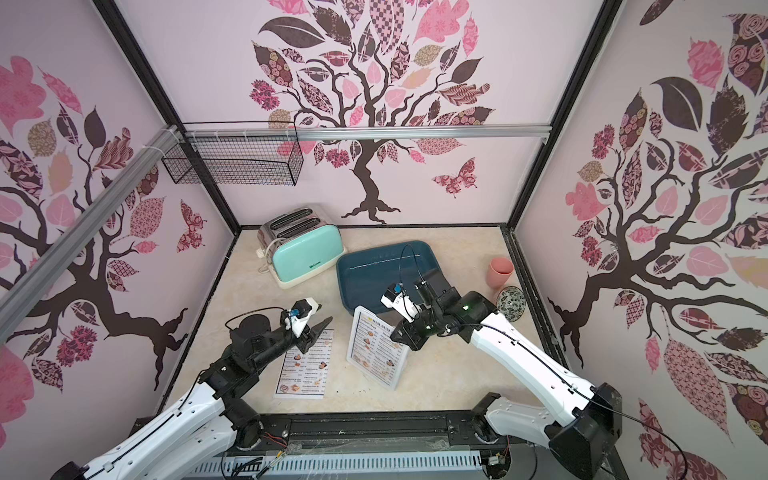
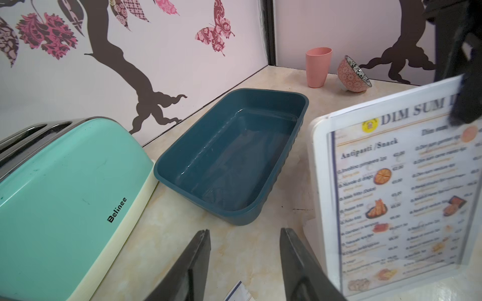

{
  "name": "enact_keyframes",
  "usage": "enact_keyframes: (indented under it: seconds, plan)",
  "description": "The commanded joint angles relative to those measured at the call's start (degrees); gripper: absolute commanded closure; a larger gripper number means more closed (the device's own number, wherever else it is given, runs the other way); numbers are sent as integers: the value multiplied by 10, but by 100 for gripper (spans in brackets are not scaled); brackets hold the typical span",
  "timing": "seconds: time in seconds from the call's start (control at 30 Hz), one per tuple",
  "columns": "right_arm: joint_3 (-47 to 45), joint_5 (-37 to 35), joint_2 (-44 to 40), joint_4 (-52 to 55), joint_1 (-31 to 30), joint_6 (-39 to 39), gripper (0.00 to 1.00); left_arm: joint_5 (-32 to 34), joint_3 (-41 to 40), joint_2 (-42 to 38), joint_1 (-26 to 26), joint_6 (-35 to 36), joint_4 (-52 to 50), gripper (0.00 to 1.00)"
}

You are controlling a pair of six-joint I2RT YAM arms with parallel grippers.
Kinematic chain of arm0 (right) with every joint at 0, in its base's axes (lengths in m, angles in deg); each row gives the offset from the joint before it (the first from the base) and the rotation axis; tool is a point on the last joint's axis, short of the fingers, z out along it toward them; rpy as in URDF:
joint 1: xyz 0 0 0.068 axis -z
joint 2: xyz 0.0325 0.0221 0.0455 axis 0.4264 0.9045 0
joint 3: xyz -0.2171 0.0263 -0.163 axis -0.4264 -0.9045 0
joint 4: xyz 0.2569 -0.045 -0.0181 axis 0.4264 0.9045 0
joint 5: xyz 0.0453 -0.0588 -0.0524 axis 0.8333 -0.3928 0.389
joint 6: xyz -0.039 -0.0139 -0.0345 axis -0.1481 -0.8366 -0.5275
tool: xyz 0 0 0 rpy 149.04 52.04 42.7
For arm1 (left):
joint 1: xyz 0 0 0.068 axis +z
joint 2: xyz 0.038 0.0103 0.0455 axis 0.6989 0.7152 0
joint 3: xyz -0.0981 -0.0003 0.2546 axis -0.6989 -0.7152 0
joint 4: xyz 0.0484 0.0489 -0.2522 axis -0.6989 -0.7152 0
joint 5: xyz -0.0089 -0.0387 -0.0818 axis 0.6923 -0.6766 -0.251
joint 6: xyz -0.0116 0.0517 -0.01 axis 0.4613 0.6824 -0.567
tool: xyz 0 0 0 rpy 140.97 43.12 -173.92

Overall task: Replace the menus in the menu holders
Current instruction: Adjust the menu holder at the center of the board.

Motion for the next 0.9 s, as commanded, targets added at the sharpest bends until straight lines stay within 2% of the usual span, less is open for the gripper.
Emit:
enact_keyframes:
  seconds: [0.0, 0.17, 0.27, 0.3, 0.37, 0.4, 0.47, 0.5, 0.57, 0.63, 0.67, 0.73, 0.8, 0.87]
  plan:
    - [48, 57, 10, 54, -3, -153, 93, 38, -18, -26, 23, -44, 10, 51]
    - [96, 85, 74, 65, -4, -245, 100, 108, -29, -58, 36, -90, -4, 52]
    - [122, 95, 109, 76, -3, -293, 97, 133, -38, -76, 36, -108, -7, 52]
    - [128, 91, 121, 79, -3, -303, 89, 142, -40, -80, 37, -113, -11, 52]
    - [126, 65, 133, 60, -3, -299, 46, 175, -39, -76, 37, -125, -26, 52]
    - [122, 43, 135, 42, -4, -287, 38, 201, -34, -69, 38, -133, -41, 51]
    - [132, 31, 132, 41, -3, -283, 30, 240, -29, -56, 43, -150, -61, 50]
    - [143, 23, 125, 38, -3, -270, 23, 249, -28, -50, 50, -160, -63, 50]
    - [163, 4, 100, 30, -3, -237, 17, 253, -28, -40, 75, -186, -64, 47]
    - [156, -45, 57, -4, 0, -190, 12, 254, -27, -30, 107, -210, -64, 45]
    - [136, -89, 27, -36, 3, -157, 8, 254, -26, -25, 127, -219, -66, 43]
    - [64, -223, -39, -135, 23, -59, 1, 249, -24, -15, 171, -228, -66, 38]
    - [-14, -299, -91, -218, 90, 42, 0, 235, -20, 3, 226, -226, -63, 33]
    - [-92, -304, -121, -289, 188, 118, 0, 220, -17, 27, 283, -231, -57, 25]
